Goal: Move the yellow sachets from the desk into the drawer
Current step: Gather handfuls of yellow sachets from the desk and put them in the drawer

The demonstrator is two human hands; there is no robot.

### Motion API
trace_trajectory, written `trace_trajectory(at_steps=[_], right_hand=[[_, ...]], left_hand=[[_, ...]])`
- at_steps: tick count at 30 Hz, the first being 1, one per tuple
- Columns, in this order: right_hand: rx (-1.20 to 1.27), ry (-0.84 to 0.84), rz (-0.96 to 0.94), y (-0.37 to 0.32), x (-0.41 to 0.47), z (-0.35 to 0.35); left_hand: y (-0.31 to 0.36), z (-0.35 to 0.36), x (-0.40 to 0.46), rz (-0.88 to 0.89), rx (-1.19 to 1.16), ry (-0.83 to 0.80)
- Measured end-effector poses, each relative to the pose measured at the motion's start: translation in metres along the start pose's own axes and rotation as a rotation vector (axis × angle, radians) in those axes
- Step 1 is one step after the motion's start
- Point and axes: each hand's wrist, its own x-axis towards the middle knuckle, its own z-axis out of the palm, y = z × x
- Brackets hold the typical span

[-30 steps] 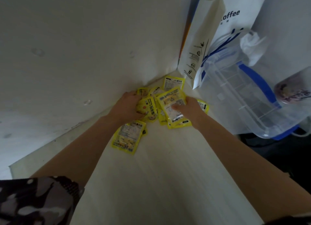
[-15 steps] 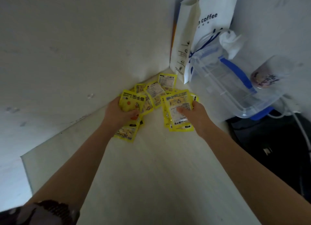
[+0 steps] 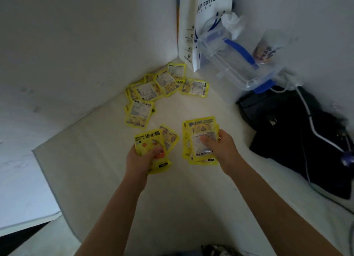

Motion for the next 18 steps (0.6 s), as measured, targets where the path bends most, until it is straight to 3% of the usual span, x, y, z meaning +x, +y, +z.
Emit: trace_trajectory(at_steps=[18], right_hand=[[0.308, 0.407, 0.075, 0.145, -0.206, 0.028]], left_hand=[[-0.09, -0.078, -0.091, -0.071, 0.216, -0.343]])
